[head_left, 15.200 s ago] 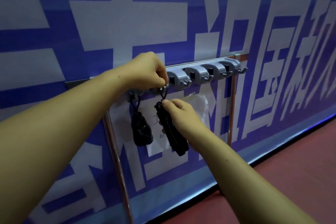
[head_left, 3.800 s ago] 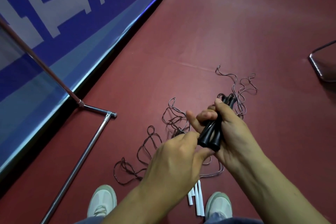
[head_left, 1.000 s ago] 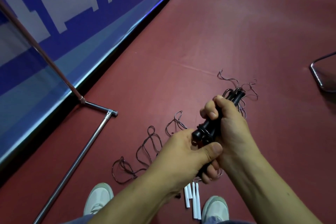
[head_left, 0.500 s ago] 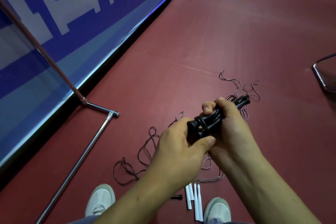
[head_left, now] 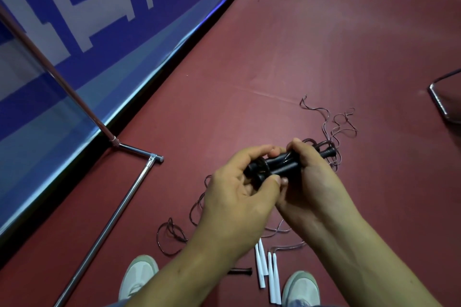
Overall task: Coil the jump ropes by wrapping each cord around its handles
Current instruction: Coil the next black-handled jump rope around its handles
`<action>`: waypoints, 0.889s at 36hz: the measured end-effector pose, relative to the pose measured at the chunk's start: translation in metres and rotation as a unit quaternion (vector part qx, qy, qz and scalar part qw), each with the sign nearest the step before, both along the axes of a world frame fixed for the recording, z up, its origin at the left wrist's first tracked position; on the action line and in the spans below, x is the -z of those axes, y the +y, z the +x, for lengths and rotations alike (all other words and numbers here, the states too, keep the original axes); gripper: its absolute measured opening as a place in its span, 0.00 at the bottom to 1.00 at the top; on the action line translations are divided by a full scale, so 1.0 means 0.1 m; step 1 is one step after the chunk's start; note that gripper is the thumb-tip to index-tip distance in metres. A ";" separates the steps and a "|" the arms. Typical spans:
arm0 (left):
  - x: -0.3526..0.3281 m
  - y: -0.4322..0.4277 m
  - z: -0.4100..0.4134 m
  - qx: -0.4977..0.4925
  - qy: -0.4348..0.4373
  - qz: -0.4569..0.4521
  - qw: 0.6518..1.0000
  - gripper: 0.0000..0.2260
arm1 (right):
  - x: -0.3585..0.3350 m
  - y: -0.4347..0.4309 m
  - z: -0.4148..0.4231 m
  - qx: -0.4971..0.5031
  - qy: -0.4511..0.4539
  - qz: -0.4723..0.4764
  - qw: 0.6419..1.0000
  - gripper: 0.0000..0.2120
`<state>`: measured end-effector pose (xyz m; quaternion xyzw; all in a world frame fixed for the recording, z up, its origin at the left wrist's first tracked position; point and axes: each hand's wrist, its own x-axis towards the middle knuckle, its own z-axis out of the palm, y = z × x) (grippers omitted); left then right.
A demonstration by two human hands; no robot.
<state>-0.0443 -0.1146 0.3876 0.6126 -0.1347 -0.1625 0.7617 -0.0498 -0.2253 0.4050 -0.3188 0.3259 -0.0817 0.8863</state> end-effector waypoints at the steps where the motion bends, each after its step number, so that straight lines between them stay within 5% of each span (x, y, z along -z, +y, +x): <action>1: 0.01 0.02 0.02 0.003 0.013 0.001 1.000 0.16 | -0.01 0.01 -0.01 0.002 -0.003 0.000 1.000 0.29; 5: -0.01 0.08 0.06 0.055 0.068 0.030 0.996 0.16 | -0.02 -0.01 -0.05 -0.001 -0.013 -0.016 1.000 0.26; 9: 0.05 0.17 0.12 0.087 0.003 0.170 0.982 0.22 | -0.04 -0.11 -0.09 -0.005 -0.037 -0.173 0.984 0.24; 12: 0.02 0.23 0.19 0.108 0.047 0.151 0.981 0.13 | -0.13 -0.24 -0.11 -0.018 -0.031 -0.246 0.969 0.16; 15: -0.02 0.31 0.26 0.142 0.067 0.138 0.978 0.01 | -0.17 -0.34 -0.13 -0.056 -0.005 -0.245 0.968 0.12; 20: 0.06 0.31 0.26 0.207 0.024 0.171 0.963 0.09 | -0.13 -0.35 -0.15 -0.091 -0.018 -0.168 0.981 0.11; 25: 0.06 0.28 0.19 0.277 0.051 0.127 0.951 0.11 | -0.13 -0.34 -0.14 -0.063 -0.015 -0.161 0.985 0.10; 32: 0.04 0.26 0.11 0.367 0.239 -0.066 0.897 0.11 | -0.14 -0.36 -0.13 -0.114 -0.054 -0.143 0.982 0.10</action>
